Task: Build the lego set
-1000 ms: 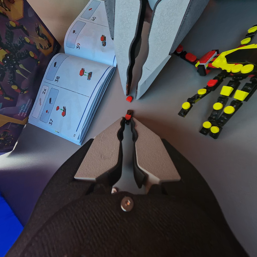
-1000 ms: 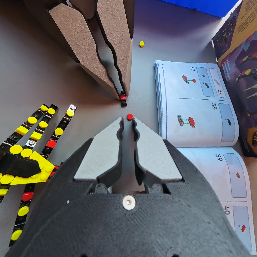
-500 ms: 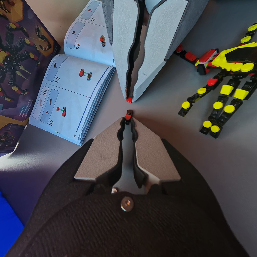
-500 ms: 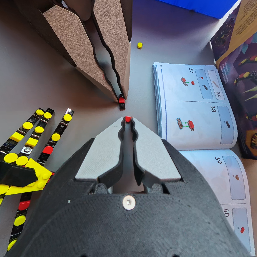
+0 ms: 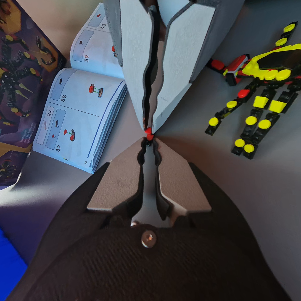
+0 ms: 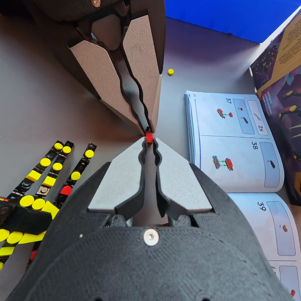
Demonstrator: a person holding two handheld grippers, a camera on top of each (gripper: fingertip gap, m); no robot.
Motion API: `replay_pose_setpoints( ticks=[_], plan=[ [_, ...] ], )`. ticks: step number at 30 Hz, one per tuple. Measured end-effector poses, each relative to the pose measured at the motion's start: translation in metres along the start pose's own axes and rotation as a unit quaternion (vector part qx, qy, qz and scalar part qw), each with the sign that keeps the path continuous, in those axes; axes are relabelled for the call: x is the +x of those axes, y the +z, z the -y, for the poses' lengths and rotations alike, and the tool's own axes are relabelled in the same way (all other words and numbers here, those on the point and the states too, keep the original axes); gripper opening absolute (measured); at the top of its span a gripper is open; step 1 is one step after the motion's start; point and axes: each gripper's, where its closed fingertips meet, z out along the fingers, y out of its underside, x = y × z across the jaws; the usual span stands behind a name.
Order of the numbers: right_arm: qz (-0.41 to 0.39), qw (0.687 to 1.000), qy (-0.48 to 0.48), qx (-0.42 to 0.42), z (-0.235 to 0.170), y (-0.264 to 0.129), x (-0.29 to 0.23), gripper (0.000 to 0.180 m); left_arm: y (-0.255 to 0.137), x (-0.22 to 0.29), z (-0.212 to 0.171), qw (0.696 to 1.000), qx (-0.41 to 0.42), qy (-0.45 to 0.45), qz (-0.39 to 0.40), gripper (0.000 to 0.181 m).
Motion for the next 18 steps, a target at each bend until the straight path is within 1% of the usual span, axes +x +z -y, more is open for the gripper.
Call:
replay_pose_setpoints(
  ticks=[18],
  plan=[
    [-0.004, 0.999, -0.023, -0.03, -0.0053, -0.0019, -0.0016, 0.004, 0.001, 0.001, 0.0011, 1.0, 0.002, -0.005, -0.002, 0.005]
  ],
)
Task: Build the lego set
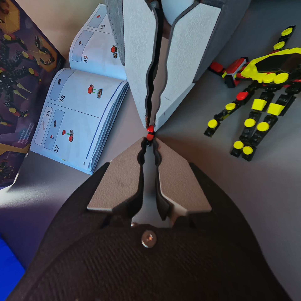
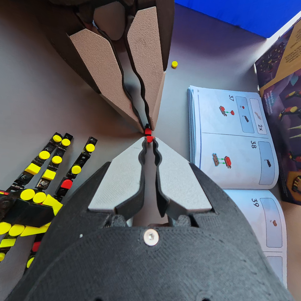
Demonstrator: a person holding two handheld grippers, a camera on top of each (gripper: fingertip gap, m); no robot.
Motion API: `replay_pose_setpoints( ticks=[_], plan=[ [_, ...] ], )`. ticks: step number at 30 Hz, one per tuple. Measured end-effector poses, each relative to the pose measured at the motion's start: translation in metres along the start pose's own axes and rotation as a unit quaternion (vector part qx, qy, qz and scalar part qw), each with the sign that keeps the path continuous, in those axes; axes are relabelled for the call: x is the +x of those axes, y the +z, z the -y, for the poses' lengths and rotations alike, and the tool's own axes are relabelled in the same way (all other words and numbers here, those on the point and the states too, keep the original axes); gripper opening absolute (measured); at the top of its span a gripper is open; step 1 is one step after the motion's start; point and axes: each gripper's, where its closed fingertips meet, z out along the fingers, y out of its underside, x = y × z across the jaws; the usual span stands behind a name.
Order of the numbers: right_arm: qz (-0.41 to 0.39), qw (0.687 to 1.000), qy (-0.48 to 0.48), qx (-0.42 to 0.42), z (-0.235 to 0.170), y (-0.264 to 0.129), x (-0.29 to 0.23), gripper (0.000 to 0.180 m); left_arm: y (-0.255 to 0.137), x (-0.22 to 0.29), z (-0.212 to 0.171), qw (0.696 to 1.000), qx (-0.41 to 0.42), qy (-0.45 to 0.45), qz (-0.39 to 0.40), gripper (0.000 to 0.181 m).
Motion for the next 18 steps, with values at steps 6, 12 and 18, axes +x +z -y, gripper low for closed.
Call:
replay_pose_setpoints(
  ticks=[6, 12, 18],
  plan=[
    [0.001, 1.0, -0.008, -0.005, 0.0002, 0.001, -0.0013, 0.004, 0.0006, -0.0002, 0.0006, 1.0, 0.001, 0.009, 0.003, 0.005],
    [0.0, 1.0, -0.016, -0.013, 0.0003, 0.0013, -0.0012, 0.004, 0.0008, -0.0004, 0.0008, 1.0, 0.002, 0.009, 0.002, 0.006],
    [-0.002, 0.999, -0.047, -0.028, -0.0002, 0.0013, -0.0014, 0.004, 0.0009, -0.0003, 0.0008, 1.0, 0.003, 0.008, 0.0, 0.006]
  ],
)
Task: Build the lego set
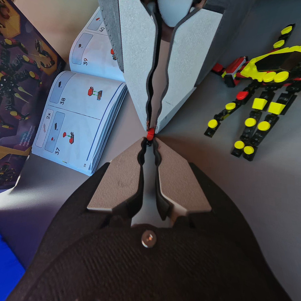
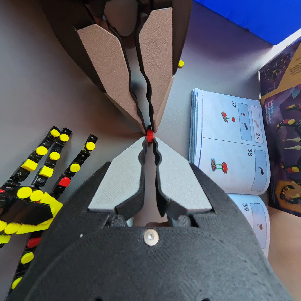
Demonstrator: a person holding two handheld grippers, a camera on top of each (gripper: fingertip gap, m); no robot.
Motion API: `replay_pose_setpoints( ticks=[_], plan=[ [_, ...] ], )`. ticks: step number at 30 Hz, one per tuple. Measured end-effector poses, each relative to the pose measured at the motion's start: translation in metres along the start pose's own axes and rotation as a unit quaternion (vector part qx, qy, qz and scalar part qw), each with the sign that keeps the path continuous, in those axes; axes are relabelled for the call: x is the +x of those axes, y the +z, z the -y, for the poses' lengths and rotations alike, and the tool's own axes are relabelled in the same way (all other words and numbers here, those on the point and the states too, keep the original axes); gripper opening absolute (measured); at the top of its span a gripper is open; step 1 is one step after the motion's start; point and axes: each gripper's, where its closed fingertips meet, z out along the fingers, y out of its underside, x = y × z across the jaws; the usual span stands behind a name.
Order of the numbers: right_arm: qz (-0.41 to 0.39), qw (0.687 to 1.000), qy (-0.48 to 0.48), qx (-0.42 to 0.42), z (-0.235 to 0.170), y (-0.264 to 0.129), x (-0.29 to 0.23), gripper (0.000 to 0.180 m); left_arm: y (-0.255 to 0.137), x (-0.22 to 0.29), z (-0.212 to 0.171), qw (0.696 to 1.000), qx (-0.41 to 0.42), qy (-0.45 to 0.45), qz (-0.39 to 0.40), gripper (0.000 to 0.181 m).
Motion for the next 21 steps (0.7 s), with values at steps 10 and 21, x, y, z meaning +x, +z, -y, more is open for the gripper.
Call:
replay_pose_setpoints(
  ticks=[10, 21],
  plan=[
    [0.034, 0.998, -0.011, -0.051, -0.0011, 0.0, -0.0003, 0.004, 0.0001, 0.0002, 0.0, 1.0, 0.005, 0.003, -0.009, 0.006],
    [0.048, 0.993, 0.039, -0.103, -0.0006, 0.0011, 0.0005, 0.004, -0.0005, -0.001, -0.001, 0.999, 0.003, -0.035, -0.01, 0.005]
  ],
)
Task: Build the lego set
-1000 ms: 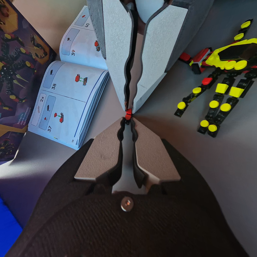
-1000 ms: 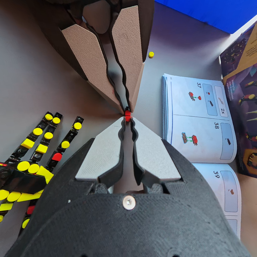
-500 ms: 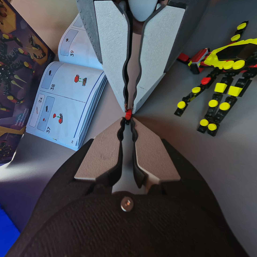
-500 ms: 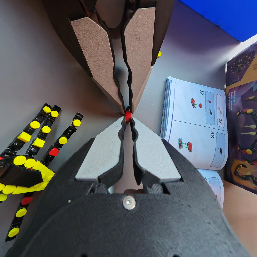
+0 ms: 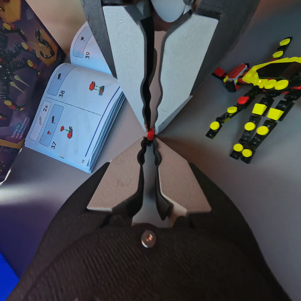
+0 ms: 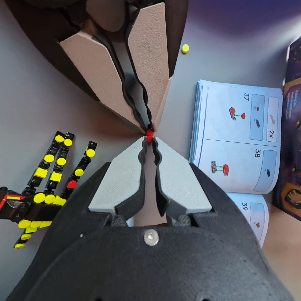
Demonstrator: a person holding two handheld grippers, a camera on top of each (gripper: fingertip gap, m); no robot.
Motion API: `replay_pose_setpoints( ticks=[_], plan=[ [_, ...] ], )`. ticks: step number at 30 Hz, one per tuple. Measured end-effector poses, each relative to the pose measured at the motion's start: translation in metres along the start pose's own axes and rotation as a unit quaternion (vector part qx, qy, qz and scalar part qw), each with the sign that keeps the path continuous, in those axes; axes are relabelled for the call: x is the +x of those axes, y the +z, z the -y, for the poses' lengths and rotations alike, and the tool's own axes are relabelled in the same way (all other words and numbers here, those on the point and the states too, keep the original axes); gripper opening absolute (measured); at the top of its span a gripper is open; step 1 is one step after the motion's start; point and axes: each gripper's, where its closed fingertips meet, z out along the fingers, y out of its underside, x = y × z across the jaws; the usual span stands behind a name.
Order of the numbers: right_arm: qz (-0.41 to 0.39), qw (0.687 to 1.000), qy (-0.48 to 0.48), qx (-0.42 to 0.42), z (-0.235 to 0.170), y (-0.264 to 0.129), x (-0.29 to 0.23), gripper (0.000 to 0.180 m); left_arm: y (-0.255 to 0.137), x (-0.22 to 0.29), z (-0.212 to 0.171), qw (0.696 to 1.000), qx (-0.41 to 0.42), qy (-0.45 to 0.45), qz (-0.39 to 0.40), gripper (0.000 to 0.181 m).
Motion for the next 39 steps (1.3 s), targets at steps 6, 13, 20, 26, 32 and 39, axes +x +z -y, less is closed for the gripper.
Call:
replay_pose_setpoints(
  ticks=[6, 13, 20, 26, 32, 39],
  plan=[
    [0.024, 0.998, 0.033, -0.051, 0.0003, 0.001, -0.0002, 0.004, -0.0007, -0.0002, -0.0008, 1.0, 0.004, -0.018, -0.007, 0.005],
    [0.008, 0.997, 0.063, 0.04, 0.0009, 0.0019, 0.0002, 0.005, -0.0007, -0.0003, -0.0007, 1.0, 0.004, -0.014, -0.003, 0.005],
    [-0.038, 0.996, 0.068, 0.043, 0.0005, 0.0026, 0.0008, 0.004, -0.0007, -0.0004, -0.0008, 1.0, 0.004, -0.022, -0.004, 0.005],
    [-0.032, 0.989, 0.108, 0.095, 0.0019, 0.0033, 0.0008, 0.005, -0.0013, -0.0011, -0.0015, 1.0, 0.005, -0.024, -0.003, 0.005],
    [-0.049, 0.982, 0.115, 0.142, 0.0052, 0.0024, 0.0026, 0.004, -0.002, -0.0024, -0.0024, 1.0, 0.006, -0.021, -0.004, 0.005],
    [-0.037, 0.981, 0.101, 0.163, 0.0091, -0.0012, -0.0016, 0.013, -0.0022, -0.0028, -0.0027, 1.0, 0.006, -0.024, -0.009, 0.005]
  ],
)
